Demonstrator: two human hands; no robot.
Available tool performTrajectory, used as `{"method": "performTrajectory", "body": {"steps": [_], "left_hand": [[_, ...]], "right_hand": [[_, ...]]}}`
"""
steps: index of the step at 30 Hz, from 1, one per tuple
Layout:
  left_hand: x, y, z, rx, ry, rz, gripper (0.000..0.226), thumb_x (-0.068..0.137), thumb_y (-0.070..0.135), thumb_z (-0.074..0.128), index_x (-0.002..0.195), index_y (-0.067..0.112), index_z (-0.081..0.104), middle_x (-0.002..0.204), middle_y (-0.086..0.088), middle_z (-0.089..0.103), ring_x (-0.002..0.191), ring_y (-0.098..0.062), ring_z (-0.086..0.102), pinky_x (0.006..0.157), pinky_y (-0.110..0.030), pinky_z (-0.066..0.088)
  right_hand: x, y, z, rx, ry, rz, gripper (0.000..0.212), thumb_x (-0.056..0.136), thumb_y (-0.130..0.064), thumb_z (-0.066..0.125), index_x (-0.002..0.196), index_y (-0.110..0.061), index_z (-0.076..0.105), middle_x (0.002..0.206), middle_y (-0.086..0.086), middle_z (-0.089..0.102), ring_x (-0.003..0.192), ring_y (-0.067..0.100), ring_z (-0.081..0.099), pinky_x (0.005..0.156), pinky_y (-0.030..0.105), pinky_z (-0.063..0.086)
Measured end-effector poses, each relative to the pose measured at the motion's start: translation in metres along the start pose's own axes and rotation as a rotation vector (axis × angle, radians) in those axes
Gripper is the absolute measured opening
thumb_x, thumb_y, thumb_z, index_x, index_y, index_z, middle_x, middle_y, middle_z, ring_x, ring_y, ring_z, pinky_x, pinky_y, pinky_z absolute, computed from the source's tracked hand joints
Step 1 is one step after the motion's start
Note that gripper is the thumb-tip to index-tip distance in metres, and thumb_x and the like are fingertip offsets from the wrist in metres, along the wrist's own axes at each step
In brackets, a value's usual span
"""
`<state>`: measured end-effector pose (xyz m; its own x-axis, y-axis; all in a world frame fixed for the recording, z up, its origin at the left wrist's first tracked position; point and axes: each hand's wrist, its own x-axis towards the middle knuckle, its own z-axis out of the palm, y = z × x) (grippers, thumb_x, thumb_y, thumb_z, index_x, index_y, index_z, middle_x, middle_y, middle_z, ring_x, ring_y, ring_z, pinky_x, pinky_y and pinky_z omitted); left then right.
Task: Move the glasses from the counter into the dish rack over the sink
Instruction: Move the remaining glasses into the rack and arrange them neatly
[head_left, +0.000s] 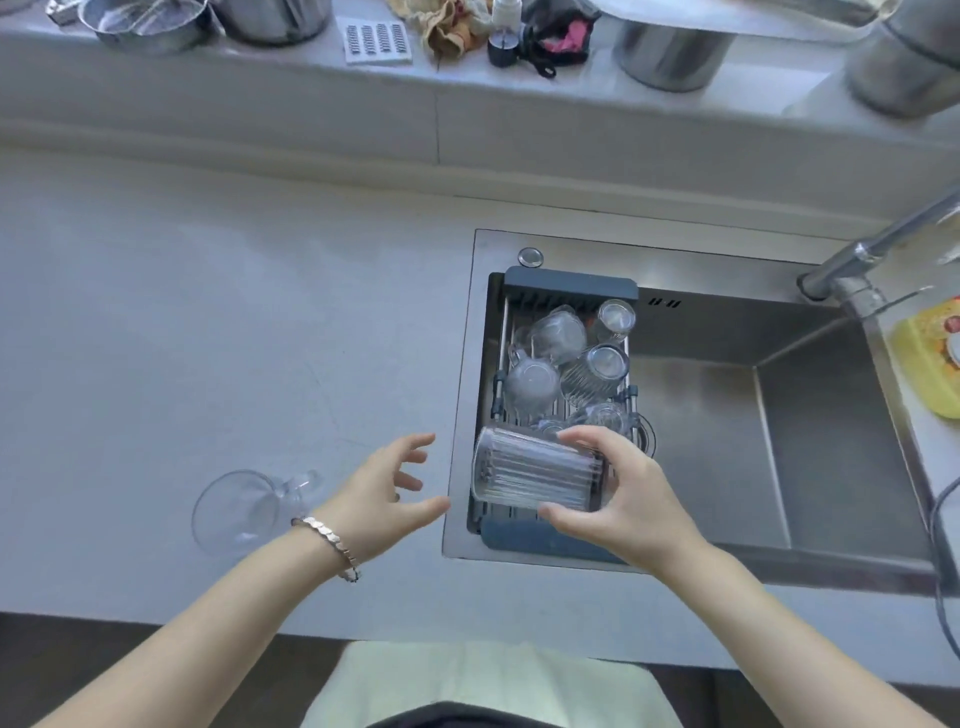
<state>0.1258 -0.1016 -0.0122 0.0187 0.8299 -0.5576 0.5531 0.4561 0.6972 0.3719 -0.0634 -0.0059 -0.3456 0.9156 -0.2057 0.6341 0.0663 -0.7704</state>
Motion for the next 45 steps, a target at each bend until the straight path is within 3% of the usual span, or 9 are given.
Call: {"method": "performTrajectory", "body": {"steps": [2,6,12,16,20,27,34,39,45], "left_hand": [[-0.003,-0.006,-0.006,0.186,0.077,0.059,0.049,0.084,0.024,0.064,0.130,0.022,0.046,0.125,0.001,0.053,0.100,-0.009,0.053,0.090,-0.020,0.039],[-0.009,-0.023,-0.024,0.429,0.216,0.065,0.042,0.085,0.027,0.062,0.125,0.019,0.053,0.129,-0.001,0.055,0.121,-0.019,0.049,0.103,-0.030,0.037],[-0.026,-0.056,-0.052,0.895,0.186,-0.372,0.066,0.077,0.057,0.054,0.135,0.036,0.031,0.150,0.002,0.026,0.135,-0.024,0.027,0.106,-0.040,0.031],[-0.030,-0.064,-0.051,0.794,0.184,-0.456,0.058,0.081,0.057,0.051,0.132,0.035,0.033,0.145,0.000,0.024,0.128,-0.031,0.028,0.090,-0.042,0.045],[-0.028,-0.064,-0.050,0.706,0.276,-0.391,0.042,0.083,0.041,0.054,0.122,0.028,0.044,0.130,-0.001,0.035,0.113,-0.031,0.034,0.077,-0.036,0.048],[-0.033,-0.054,-0.033,0.610,0.256,-0.289,0.061,0.070,0.036,0.067,0.126,0.036,0.043,0.131,0.004,0.040,0.113,-0.026,0.036,0.074,-0.030,0.045],[-0.033,-0.035,-0.016,0.536,0.329,-0.153,0.059,0.070,0.039,0.068,0.125,0.038,0.047,0.130,0.007,0.044,0.112,-0.022,0.039,0.072,-0.027,0.044],[-0.031,-0.026,-0.010,0.538,0.314,-0.115,0.065,0.066,0.039,0.071,0.126,0.039,0.045,0.130,0.009,0.043,0.113,-0.021,0.039,0.074,-0.029,0.047],[-0.028,-0.018,-0.003,0.550,0.301,-0.081,0.065,0.065,0.040,0.071,0.125,0.040,0.045,0.130,0.010,0.043,0.113,-0.020,0.038,0.075,-0.030,0.047]], "right_hand": [[0.004,0.005,-0.003,-0.119,-0.061,0.075,0.052,0.058,-0.037,0.079,0.099,-0.047,0.049,0.100,-0.024,0.055,0.096,-0.005,0.049,0.081,0.002,0.034],[0.019,0.009,0.015,-0.377,-0.217,0.119,0.058,0.064,-0.041,0.074,0.115,-0.029,0.049,0.101,-0.002,0.055,0.105,0.018,0.047,0.088,0.032,0.043],[0.039,0.006,0.035,-0.515,-0.234,0.164,0.061,0.068,-0.041,0.071,0.122,-0.028,0.045,0.104,0.005,0.052,0.107,0.025,0.043,0.078,0.033,0.040],[0.037,0.003,0.045,-0.615,-0.289,0.189,0.059,0.073,-0.036,0.069,0.124,-0.025,0.042,0.113,0.008,0.048,0.109,0.028,0.040,0.080,0.036,0.044],[0.033,-0.008,0.051,-0.752,-0.326,0.175,0.059,0.077,-0.031,0.068,0.126,-0.020,0.039,0.121,0.013,0.041,0.112,0.033,0.037,0.082,0.039,0.047],[0.032,-0.024,0.044,-0.861,-0.343,0.104,0.052,0.078,-0.013,0.065,0.124,-0.018,0.041,0.125,0.013,0.038,0.116,0.034,0.034,0.077,0.036,0.047],[0.028,-0.012,0.010,-0.995,-0.364,-0.145,0.054,0.071,0.001,0.059,0.117,-0.025,0.047,0.112,0.004,0.043,0.104,0.027,0.036,0.056,0.030,0.035],[0.018,0.017,-0.009,-0.861,-0.347,-0.005,0.056,0.073,-0.009,0.061,0.121,-0.032,0.043,0.116,-0.003,0.047,0.105,0.022,0.037,0.064,0.028,0.042],[0.017,0.029,0.001,-0.586,-0.183,0.171,0.058,0.068,-0.022,0.069,0.121,-0.030,0.046,0.112,0.001,0.051,0.098,0.026,0.041,0.076,0.032,0.043]]}}
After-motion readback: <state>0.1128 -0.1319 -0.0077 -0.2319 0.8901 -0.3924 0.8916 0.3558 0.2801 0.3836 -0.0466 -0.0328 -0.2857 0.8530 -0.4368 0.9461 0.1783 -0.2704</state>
